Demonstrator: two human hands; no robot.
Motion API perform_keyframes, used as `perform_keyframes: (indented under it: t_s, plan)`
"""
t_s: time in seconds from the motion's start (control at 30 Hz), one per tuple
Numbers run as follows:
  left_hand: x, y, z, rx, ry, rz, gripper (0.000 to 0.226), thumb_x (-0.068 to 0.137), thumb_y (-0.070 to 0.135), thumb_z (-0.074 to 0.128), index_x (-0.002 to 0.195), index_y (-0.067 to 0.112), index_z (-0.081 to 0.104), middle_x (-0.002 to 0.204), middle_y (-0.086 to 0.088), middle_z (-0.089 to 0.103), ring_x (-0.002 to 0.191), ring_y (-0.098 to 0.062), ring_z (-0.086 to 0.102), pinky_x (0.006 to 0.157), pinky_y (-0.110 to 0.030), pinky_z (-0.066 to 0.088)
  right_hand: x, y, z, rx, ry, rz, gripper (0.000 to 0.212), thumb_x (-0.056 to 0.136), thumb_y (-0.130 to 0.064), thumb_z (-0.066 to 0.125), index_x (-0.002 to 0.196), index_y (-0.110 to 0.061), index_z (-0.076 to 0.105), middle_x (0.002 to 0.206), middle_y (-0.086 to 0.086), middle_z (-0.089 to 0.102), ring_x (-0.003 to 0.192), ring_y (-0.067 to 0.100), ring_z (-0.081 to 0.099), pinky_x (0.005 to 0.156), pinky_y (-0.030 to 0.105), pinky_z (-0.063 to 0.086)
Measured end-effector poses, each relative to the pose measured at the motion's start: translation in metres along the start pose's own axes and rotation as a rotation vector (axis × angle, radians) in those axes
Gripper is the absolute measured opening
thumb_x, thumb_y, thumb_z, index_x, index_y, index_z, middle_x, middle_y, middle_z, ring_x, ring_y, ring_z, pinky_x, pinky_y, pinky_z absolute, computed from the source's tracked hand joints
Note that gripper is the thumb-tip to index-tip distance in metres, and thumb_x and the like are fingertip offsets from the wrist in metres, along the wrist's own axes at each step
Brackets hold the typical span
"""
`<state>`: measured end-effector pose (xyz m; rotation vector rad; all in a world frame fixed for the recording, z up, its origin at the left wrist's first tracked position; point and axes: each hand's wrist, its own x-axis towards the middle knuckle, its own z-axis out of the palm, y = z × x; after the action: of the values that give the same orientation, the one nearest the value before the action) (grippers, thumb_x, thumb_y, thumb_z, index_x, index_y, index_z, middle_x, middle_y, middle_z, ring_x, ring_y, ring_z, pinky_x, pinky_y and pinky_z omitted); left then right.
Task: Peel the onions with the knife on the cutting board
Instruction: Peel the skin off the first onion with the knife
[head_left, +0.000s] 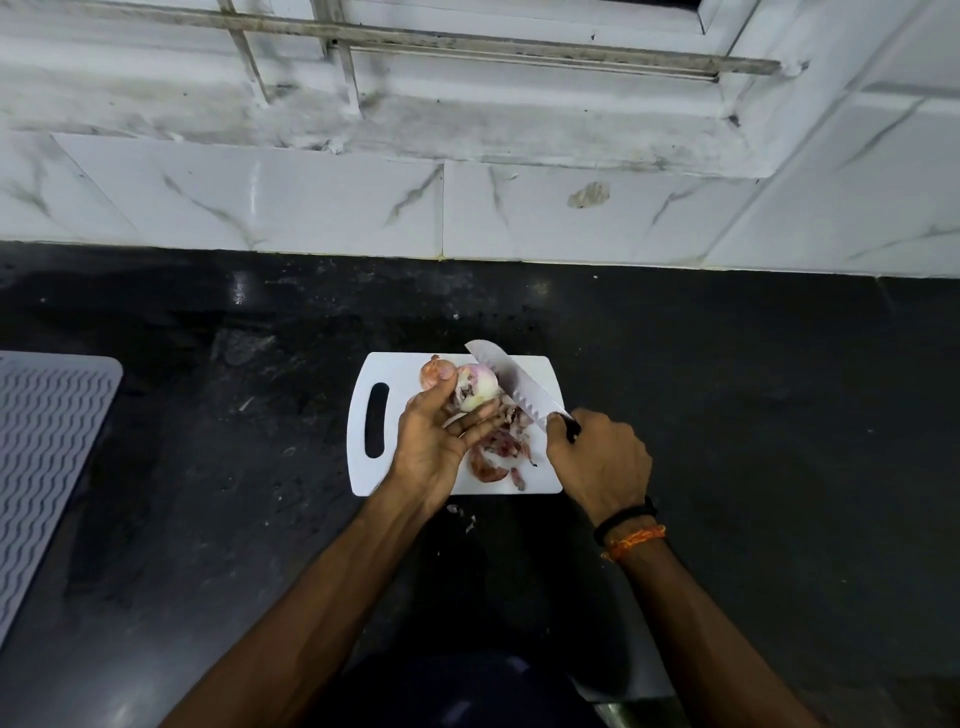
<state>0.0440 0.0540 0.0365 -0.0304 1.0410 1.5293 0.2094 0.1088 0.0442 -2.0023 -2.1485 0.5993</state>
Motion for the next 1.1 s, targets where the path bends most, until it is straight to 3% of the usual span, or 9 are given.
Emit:
perform_keyframes:
  t_s: [0.17, 0.3, 0.37, 0.47, 0.53, 0.63, 0.93, 1.1]
  plan:
    - [0.000, 0.003, -0.008, -0.079, -0.146, 0.030, 0.032, 0.086, 0.025, 0.072, 0.112, 0.007, 0.067, 0.123, -0.021, 0.066, 0.122, -0.044, 0.059, 0.107, -0.056, 0.045, -0.001, -0.001, -0.004, 0.211, -0.019, -0.028, 0.041, 0.098, -0.049, 0.048, 0.074, -0.019, 0.061, 0.069, -0.005, 0.065, 0.064, 0.015, 0.061, 0.063, 0.038, 0.053]
    - [0.007, 0.003, -0.014, -0.091, -0.249, 0.120, 0.065, 0.065, 0.015, 0.092, 0.119, -0.001, 0.057, 0.125, -0.015, 0.061, 0.125, -0.043, 0.056, 0.104, -0.059, 0.046, 0.001, -0.013, -0.018, 0.324, -0.032, -0.114, 0.044, 0.100, -0.045, 0.050, 0.073, -0.013, 0.063, 0.065, -0.001, 0.064, 0.059, 0.011, 0.058, 0.054, 0.029, 0.040]
    - [0.008, 0.002, -0.016, -0.062, -0.238, 0.140, 0.064, 0.070, 0.002, 0.083, 0.126, -0.002, 0.053, 0.126, -0.013, 0.060, 0.125, -0.042, 0.054, 0.108, -0.063, 0.040, -0.001, -0.018, -0.025, 0.330, -0.028, -0.153, 0.045, 0.100, -0.043, 0.051, 0.070, -0.011, 0.060, 0.059, -0.001, 0.058, 0.054, 0.011, 0.052, 0.053, 0.025, 0.032]
    - [0.005, 0.004, -0.014, -0.030, -0.227, 0.161, 0.045, 0.072, -0.006, 0.070, 0.116, -0.002, 0.060, 0.121, -0.013, 0.063, 0.114, -0.033, 0.063, 0.105, -0.058, 0.045, -0.003, -0.021, -0.030, 0.313, -0.012, -0.196, 0.048, 0.100, -0.043, 0.051, 0.066, -0.010, 0.056, 0.054, -0.003, 0.051, 0.049, 0.010, 0.046, 0.050, 0.023, 0.028]
    - [0.003, 0.007, -0.013, -0.025, -0.246, 0.169, 0.050, 0.064, -0.002, 0.083, 0.111, 0.002, 0.068, 0.119, -0.015, 0.064, 0.104, -0.026, 0.069, 0.096, -0.049, 0.055, -0.004, -0.022, -0.031, 0.289, -0.002, -0.229, 0.048, 0.099, -0.044, 0.050, 0.067, -0.010, 0.059, 0.054, 0.000, 0.054, 0.048, 0.011, 0.048, 0.047, 0.019, 0.027]
    - [0.001, 0.009, -0.011, 0.003, -0.263, 0.181, 0.061, 0.045, 0.016, 0.100, 0.101, 0.010, 0.078, 0.125, -0.019, 0.059, 0.105, -0.027, 0.069, 0.084, -0.038, 0.060, -0.004, -0.022, -0.030, 0.257, -0.018, -0.276, 0.046, 0.099, -0.045, 0.050, 0.072, -0.011, 0.065, 0.058, 0.002, 0.060, 0.046, 0.011, 0.049, 0.044, 0.018, 0.031]
    - [0.000, 0.010, -0.009, 0.096, -0.312, 0.204, 0.061, 0.048, 0.020, 0.101, 0.103, 0.011, 0.078, 0.152, -0.032, 0.031, 0.120, -0.033, 0.058, 0.089, -0.043, 0.059, -0.007, -0.025, -0.029, 0.227, 0.041, -0.274, 0.047, 0.099, -0.044, 0.049, 0.066, -0.012, 0.055, 0.055, 0.003, 0.054, 0.046, 0.012, 0.046, 0.046, 0.021, 0.028]
    - [-0.001, 0.011, -0.006, 0.111, -0.303, 0.219, 0.062, 0.046, 0.021, 0.101, 0.103, 0.012, 0.079, 0.145, -0.032, 0.038, 0.118, -0.033, 0.058, 0.082, -0.037, 0.060, -0.004, -0.023, -0.027, 0.256, 0.015, -0.261, 0.049, 0.098, -0.049, 0.045, 0.073, -0.011, 0.064, 0.063, 0.003, 0.064, 0.050, 0.014, 0.052, 0.045, 0.017, 0.030]
